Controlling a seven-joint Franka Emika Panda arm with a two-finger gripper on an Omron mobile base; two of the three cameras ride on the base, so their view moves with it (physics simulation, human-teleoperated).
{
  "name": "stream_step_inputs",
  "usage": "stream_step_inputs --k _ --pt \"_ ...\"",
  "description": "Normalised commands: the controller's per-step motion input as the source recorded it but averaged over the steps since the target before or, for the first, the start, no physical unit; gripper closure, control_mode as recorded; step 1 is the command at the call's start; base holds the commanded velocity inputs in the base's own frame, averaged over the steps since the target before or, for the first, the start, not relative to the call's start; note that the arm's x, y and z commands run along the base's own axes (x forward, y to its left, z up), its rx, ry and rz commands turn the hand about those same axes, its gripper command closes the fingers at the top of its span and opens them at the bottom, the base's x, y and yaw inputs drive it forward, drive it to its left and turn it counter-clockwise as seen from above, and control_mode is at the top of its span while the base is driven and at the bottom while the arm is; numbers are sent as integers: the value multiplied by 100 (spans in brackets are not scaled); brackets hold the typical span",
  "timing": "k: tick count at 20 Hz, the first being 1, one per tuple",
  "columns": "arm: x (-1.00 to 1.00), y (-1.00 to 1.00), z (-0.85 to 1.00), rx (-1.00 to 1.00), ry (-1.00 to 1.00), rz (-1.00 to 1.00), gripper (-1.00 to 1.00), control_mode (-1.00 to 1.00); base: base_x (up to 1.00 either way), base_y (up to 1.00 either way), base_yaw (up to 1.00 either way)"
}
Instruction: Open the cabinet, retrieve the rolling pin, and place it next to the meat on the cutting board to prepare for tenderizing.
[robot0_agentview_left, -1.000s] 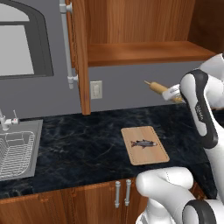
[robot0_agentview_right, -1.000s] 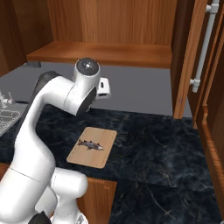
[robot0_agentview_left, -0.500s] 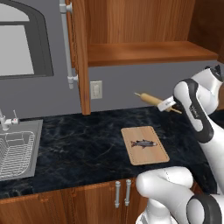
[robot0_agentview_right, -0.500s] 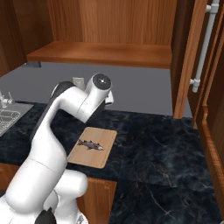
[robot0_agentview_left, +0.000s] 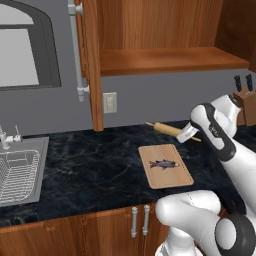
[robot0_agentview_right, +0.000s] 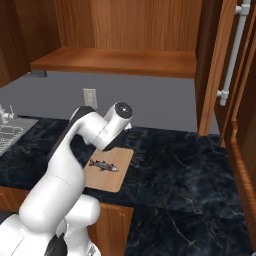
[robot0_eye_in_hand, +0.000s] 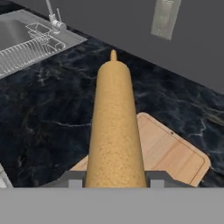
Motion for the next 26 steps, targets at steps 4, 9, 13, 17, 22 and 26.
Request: stream_step_inputs --k 4,9,13,17,22,26 --pt "39 0 -60 -11 0 11 100 -100 0 0 0" --pt "38 0 -51 -6 0 11 100 -100 0 0 0" --pt "32 0 -41 -1 0 12 100 -100 0 0 0" --pt "35 0 -36 0 -1 11 100 -100 0 0 0" --pt "34 -1 -32 -2 0 11 100 -100 0 0 0" --pt "34 -6 -18 -3 0 8 100 -100 0 0 0"
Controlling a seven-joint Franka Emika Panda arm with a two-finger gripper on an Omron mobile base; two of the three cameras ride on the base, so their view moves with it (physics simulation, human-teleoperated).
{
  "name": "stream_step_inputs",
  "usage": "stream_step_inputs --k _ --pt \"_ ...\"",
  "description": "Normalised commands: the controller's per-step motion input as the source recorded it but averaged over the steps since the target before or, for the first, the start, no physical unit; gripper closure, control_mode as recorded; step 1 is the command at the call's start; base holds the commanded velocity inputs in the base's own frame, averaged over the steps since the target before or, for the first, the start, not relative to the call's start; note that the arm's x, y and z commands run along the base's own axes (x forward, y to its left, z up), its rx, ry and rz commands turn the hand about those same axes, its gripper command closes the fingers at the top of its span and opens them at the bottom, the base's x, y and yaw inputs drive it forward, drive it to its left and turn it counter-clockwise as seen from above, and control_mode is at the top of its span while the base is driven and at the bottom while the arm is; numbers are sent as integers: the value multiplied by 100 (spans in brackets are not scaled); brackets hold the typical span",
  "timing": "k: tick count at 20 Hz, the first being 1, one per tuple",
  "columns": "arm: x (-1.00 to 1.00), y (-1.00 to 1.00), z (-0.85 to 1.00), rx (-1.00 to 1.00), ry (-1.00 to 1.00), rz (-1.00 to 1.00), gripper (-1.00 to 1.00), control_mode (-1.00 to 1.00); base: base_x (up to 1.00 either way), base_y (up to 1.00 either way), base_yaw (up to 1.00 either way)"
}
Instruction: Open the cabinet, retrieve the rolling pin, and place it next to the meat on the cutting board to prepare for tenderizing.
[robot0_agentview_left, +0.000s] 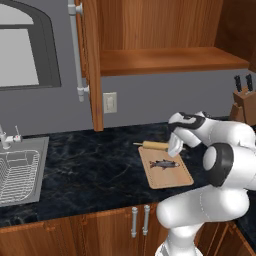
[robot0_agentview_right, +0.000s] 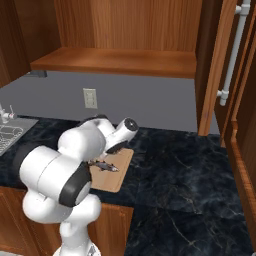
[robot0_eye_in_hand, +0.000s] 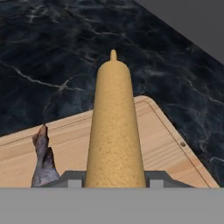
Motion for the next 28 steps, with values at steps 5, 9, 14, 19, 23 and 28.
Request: stream_step_inputs --k 5,9,14,19,23,28 --pt "29 -7 -20 -4 0 6 100 -100 0 0 0" --pt "17 -15 -31 -1 0 6 100 -100 0 0 0" --pt "13 -11 -31 0 -1 6 100 -100 0 0 0" --pt "11 -3 -21 0 -1 7 100 -100 0 0 0" --pt "0 0 -23 0 -1 9 100 -100 0 0 0" --pt "1 0 -18 0 -2 8 -100 -100 0 0 0"
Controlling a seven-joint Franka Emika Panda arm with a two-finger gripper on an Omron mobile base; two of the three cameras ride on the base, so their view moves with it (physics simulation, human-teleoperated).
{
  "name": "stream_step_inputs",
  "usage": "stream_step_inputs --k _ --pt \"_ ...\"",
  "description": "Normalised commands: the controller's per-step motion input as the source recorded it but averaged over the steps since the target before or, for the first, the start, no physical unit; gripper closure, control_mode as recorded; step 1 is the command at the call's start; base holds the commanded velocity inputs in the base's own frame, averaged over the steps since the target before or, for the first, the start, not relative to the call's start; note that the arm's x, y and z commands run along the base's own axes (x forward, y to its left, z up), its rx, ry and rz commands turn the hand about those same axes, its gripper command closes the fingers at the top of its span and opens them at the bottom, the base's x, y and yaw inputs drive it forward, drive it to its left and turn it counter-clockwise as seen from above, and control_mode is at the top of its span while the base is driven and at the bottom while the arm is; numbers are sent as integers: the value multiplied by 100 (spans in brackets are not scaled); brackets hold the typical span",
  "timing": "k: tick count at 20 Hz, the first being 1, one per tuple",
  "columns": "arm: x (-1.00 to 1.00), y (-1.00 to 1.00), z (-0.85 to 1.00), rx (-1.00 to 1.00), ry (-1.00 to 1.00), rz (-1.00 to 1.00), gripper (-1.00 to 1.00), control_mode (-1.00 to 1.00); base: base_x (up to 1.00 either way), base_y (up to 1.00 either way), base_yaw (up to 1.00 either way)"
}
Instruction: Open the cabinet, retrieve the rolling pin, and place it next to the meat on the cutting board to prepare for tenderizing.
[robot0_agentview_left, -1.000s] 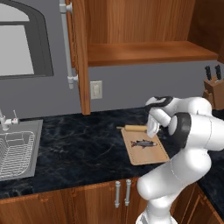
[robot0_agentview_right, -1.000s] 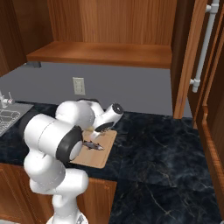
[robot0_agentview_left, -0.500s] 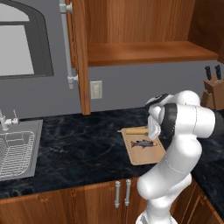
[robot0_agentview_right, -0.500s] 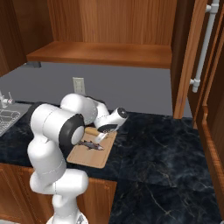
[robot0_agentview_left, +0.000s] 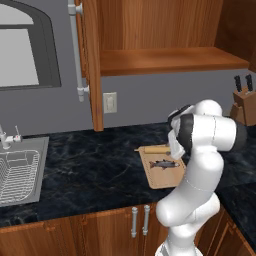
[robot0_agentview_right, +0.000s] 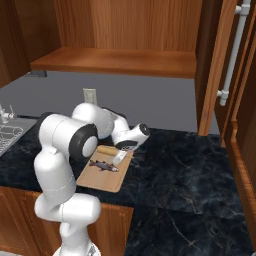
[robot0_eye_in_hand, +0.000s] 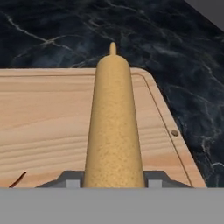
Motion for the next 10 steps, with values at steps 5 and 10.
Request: stream_step_inputs --k 5,10 --pt "-7 0 4 0 -10 5 -100 -100 0 0 0" --pt "-15 1 25 0 -8 2 -100 -100 0 0 0"
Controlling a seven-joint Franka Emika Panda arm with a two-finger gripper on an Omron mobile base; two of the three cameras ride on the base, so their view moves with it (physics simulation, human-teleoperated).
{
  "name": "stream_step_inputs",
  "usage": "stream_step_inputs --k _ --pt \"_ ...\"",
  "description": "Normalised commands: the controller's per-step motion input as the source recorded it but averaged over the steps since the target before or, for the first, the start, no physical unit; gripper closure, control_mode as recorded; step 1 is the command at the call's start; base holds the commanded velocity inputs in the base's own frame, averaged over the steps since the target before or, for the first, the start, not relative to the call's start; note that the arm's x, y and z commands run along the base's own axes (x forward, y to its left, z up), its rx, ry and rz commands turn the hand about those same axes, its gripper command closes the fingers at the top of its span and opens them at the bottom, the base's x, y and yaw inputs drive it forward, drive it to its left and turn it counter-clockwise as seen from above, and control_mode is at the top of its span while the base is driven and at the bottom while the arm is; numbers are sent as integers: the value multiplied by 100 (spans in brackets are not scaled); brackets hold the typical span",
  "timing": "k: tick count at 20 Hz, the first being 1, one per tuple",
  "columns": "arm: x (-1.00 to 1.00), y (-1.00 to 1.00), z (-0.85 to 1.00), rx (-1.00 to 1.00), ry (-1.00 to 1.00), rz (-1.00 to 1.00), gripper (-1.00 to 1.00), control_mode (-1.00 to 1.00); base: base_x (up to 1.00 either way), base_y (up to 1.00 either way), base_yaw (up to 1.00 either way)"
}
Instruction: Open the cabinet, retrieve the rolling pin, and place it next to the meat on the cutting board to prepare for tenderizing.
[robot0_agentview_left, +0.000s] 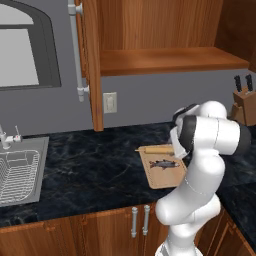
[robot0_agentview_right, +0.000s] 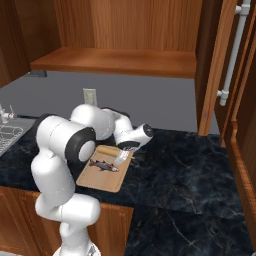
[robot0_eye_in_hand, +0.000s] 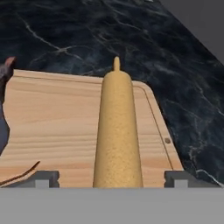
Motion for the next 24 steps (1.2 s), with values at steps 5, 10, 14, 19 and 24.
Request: stream_step_inputs --k 5,10,14,19,24 --pt "-1 8 51 0 -9 0 -100 -100 0 0 0" --pt "0 6 58 0 -7 0 -100 -100 0 0 0" --pt "-14 8 63 0 -3 0 -100 -100 0 0 0" --pt "-26 10 61 0 -1 0 -100 -100 0 0 0" --pt "-43 17 49 0 0 0 -100 -100 0 0 0"
